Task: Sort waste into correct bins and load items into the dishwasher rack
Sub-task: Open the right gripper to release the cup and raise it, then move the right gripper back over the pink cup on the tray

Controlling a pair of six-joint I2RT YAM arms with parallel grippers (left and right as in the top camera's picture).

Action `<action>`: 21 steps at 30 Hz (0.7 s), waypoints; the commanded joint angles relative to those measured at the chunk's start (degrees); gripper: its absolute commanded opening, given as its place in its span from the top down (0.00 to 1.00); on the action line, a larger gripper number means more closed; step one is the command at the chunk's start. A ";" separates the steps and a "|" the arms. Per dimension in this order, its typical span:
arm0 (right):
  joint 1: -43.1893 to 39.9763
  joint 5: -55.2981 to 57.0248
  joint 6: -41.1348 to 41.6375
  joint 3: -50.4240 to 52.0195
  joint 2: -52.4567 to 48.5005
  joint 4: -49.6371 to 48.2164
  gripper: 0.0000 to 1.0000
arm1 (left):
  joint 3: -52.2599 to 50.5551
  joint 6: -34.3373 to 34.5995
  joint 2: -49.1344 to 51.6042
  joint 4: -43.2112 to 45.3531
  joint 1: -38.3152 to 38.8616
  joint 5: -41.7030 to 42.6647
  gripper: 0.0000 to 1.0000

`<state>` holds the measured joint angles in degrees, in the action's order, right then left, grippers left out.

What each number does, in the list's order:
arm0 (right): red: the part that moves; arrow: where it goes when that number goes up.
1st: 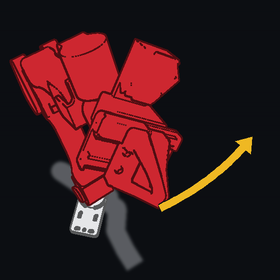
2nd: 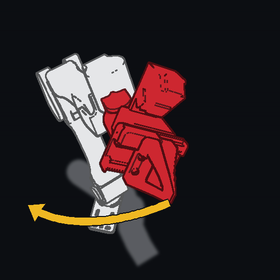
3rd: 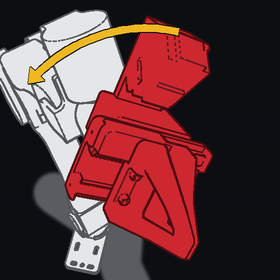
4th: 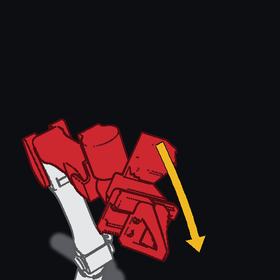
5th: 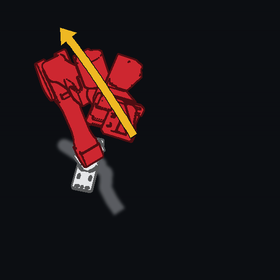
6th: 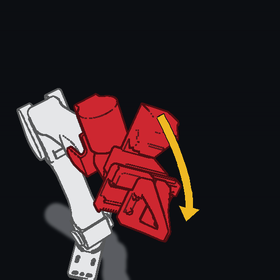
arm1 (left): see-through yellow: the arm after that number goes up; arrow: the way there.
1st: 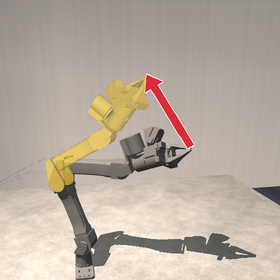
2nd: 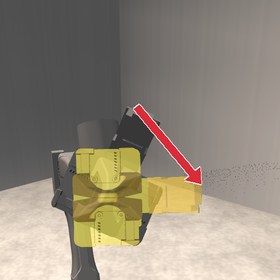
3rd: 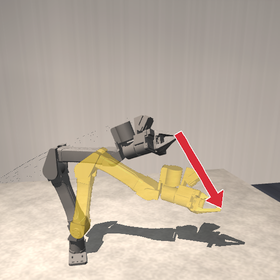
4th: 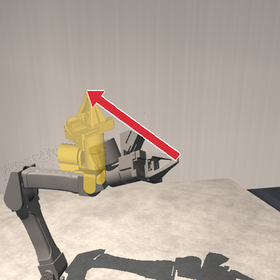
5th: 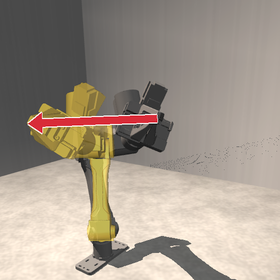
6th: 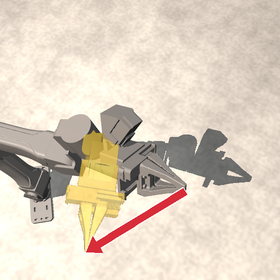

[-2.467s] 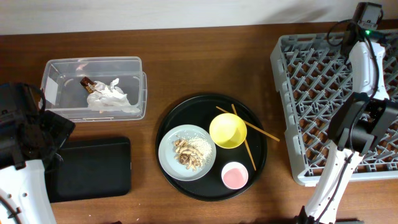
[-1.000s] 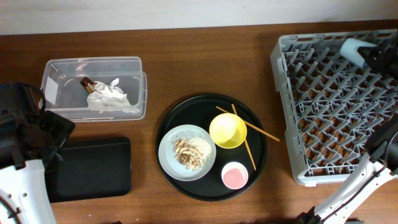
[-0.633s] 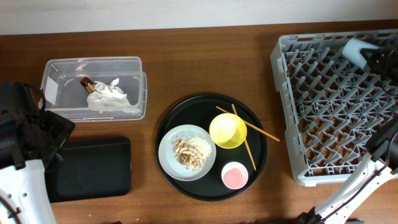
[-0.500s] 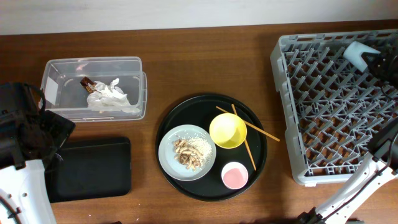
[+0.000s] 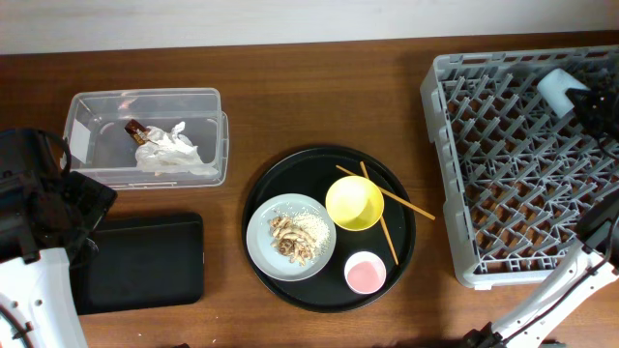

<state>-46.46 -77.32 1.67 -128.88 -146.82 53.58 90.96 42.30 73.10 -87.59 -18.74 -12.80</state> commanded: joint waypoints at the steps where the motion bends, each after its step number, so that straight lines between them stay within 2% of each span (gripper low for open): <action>1: -3.21 16.55 1.86 1.36 0.74 2.54 0.84 | -0.13 0.55 -0.70 -0.07 -0.28 -0.02 0.01; 2: -3.43 16.57 1.92 1.36 1.51 3.17 0.80 | -0.13 0.55 -0.70 -0.09 -0.28 -0.02 0.01; 3: -3.61 17.66 3.96 1.33 2.71 3.91 0.71 | -0.11 0.55 -0.70 -0.09 -0.28 -0.02 0.01; 6: -3.89 21.79 7.17 1.31 4.85 5.05 0.66 | -0.11 0.55 -0.70 -0.07 -0.28 -0.02 0.01; 13: -3.93 24.61 8.90 1.31 11.87 9.33 0.66 | -0.11 0.52 -0.70 -0.09 -0.28 -0.02 0.01; 21: -2.45 35.19 10.43 1.31 22.45 10.23 0.66 | -0.11 0.52 -0.70 -0.09 -0.28 -0.02 0.01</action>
<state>-50.43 -47.57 11.68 -127.52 -128.84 64.18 90.96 42.33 73.10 -87.59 -18.74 -12.80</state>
